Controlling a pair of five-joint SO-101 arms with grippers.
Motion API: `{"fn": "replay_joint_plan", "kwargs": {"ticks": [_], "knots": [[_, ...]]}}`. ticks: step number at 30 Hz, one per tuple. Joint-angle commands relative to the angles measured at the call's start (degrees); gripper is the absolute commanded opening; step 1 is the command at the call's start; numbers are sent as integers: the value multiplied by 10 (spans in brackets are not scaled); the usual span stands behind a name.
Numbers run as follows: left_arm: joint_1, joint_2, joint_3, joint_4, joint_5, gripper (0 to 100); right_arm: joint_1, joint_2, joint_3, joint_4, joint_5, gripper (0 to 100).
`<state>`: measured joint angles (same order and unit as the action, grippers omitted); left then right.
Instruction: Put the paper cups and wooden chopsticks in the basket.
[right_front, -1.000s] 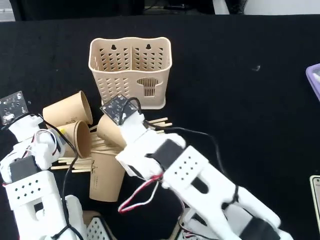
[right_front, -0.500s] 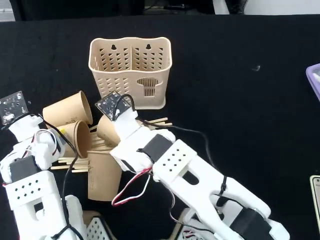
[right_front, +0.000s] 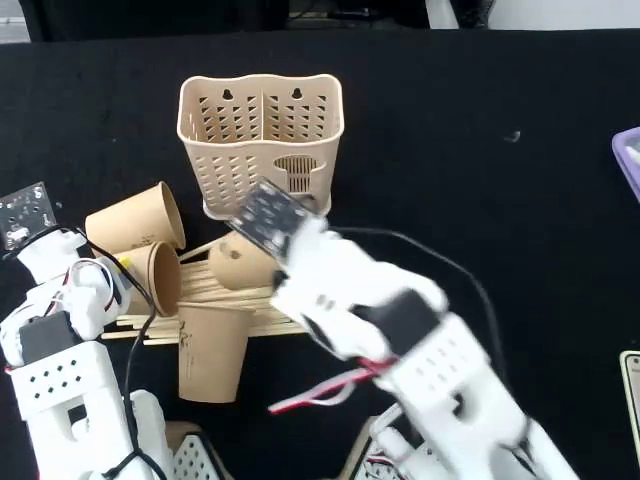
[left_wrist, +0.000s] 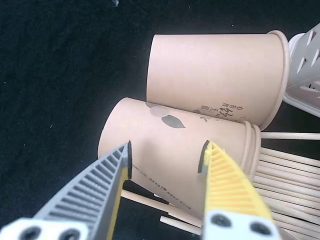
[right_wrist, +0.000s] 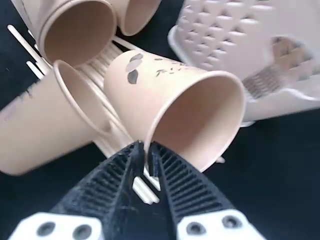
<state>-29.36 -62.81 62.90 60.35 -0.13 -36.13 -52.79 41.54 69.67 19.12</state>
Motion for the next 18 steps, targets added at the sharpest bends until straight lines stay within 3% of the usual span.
{"fn": "replay_joint_plan", "kwargs": {"ticks": [1, 7, 14, 18], "knots": [[-1, 0, 7, -3, 2, 241, 46, -75, -62, 57, 73, 11], [-1, 0, 7, -3, 2, 241, 177, -59, -243, 98, 98, 11], [-2, 0, 7, -3, 2, 241, 184, 75, -530, 149, 99, 11], [-3, 0, 7, -3, 2, 241, 182, 197, -622, 149, 156, 11]]}}
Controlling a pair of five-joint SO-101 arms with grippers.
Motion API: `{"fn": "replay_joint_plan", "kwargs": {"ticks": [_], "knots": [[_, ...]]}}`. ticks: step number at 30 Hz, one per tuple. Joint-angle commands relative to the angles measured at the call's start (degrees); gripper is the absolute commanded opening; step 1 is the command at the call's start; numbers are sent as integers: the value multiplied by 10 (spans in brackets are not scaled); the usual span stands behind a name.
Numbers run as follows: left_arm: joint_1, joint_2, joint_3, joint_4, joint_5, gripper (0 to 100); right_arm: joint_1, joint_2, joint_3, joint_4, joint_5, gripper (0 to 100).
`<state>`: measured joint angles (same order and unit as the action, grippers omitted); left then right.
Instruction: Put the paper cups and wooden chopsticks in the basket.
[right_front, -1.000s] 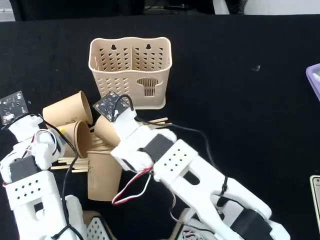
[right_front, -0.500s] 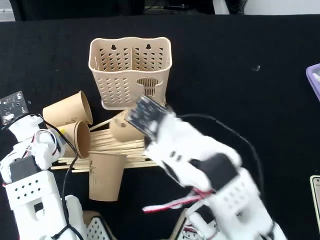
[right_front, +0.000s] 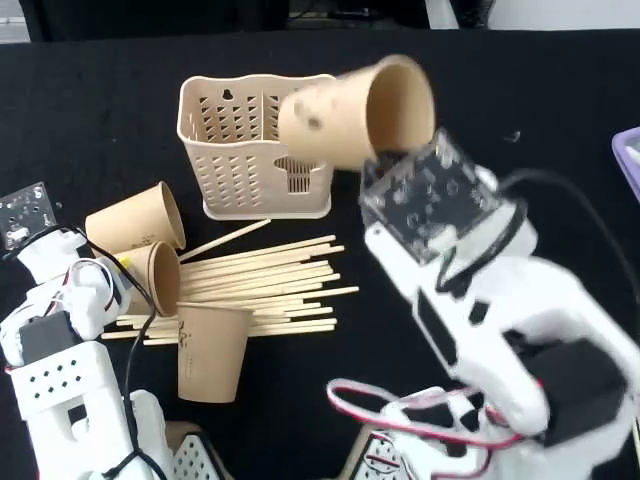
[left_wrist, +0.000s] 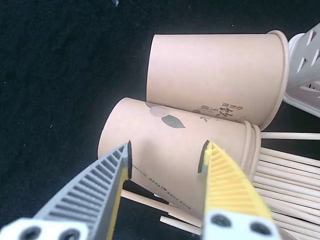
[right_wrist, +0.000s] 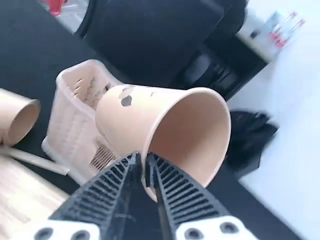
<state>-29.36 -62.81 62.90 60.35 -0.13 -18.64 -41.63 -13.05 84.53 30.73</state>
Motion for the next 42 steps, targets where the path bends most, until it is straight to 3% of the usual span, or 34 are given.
{"fn": "replay_joint_plan", "kwargs": {"ticks": [1, 10, 17, 23, 42], "knots": [[-5, -2, 7, -3, 2, 241, 7, 116, -95, 1, 59, 11], [-5, -12, 7, 1, 1, 241, 9, 318, -228, -4, 201, 11], [-6, -12, 7, 1, 1, 241, 10, 404, -321, -4, 207, 11], [-7, -12, 7, 2, 1, 241, 10, 456, -329, 1, 256, 11], [-6, -83, 38, 1, 1, 241, 7, 491, -328, 61, 292, 13]]}}
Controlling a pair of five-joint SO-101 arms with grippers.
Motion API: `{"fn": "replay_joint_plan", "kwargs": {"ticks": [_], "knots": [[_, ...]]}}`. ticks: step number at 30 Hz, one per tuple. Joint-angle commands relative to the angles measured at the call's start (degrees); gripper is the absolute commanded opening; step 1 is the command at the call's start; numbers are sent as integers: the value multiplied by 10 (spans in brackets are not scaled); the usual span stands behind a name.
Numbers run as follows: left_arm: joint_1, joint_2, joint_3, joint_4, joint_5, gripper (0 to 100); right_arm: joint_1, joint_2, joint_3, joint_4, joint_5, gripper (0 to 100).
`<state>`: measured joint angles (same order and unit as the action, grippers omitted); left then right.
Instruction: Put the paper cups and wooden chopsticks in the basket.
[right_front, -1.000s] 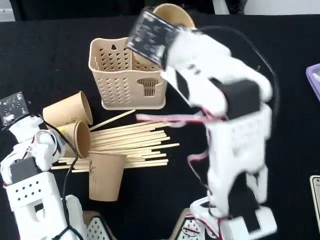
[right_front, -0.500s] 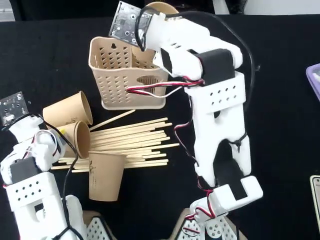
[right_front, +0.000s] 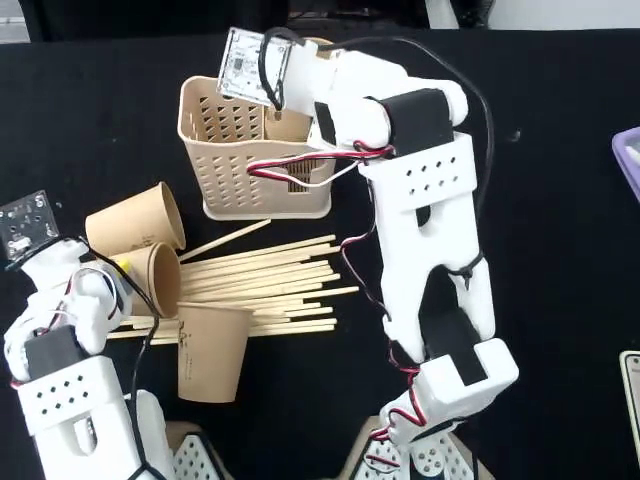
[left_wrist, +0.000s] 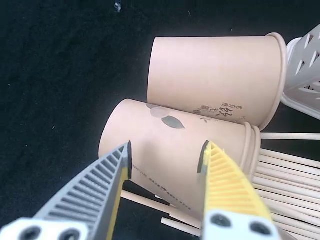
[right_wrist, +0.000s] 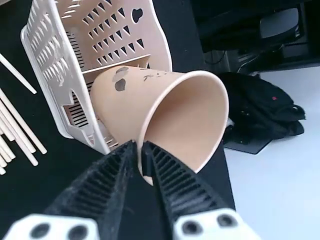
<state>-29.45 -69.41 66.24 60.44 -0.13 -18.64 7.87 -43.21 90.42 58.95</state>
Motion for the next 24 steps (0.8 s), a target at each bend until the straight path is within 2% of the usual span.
{"fn": "replay_joint_plan", "kwargs": {"ticks": [1, 3, 6, 8, 16, 21, 24], "knots": [[-5, -22, 7, 0, 1, 241, 7, -6, -27, 2, 9, 18], [-4, -28, 8, 0, 1, 241, 6, -7, -29, 2, -15, 70], [-3, -29, 8, 0, 1, 241, 6, -7, -44, 4, -90, 191], [-2, -31, 11, 0, 1, 241, 5, -5, -53, 4, -106, 230], [-1, -31, 15, 0, 1, 241, -36, -19, -74, 22, -115, 179], [-1, -29, 15, 0, 1, 241, -92, -68, -114, 100, -156, 179], [0, -29, 15, 0, 0, 241, -113, -113, -92, 108, -204, 172]]}}
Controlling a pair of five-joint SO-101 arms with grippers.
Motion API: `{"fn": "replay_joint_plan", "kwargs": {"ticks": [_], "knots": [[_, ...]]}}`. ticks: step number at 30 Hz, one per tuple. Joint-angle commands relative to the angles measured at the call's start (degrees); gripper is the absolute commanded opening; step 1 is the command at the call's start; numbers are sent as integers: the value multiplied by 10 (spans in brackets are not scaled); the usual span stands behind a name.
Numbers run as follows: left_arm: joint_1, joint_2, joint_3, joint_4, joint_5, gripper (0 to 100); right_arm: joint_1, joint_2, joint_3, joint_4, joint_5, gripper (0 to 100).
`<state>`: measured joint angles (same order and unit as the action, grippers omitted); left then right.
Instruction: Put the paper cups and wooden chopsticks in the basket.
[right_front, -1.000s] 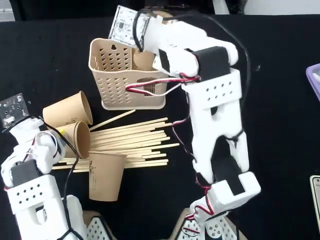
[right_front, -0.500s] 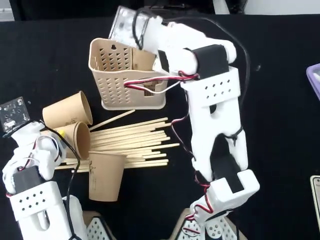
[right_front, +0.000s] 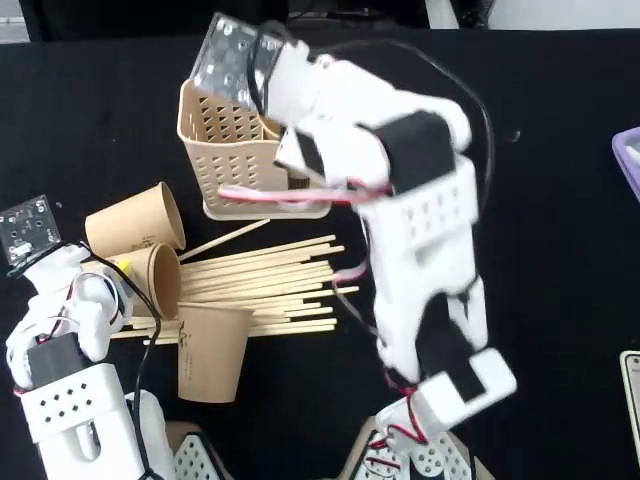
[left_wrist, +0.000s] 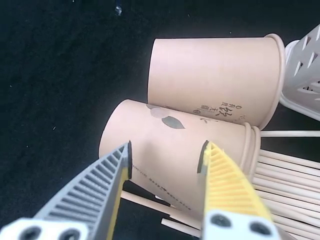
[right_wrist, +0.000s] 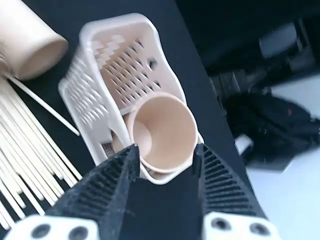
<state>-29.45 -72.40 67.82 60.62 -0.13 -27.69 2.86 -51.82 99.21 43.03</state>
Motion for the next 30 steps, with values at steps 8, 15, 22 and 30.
{"fn": "replay_joint_plan", "kwargs": {"ticks": [8, 15, 22, 30], "knots": [[0, 2, 1, -1, 0, 241, -82, -251, 326, 17, -213, 119], [0, 2, 1, -1, 0, 241, -217, -378, 723, -95, -232, 178], [0, 2, 10, 0, -25, 241, -265, -386, 901, -287, -280, 285], [0, 2, 13, -2, -24, 241, -299, -386, 885, -323, -321, 279]]}}
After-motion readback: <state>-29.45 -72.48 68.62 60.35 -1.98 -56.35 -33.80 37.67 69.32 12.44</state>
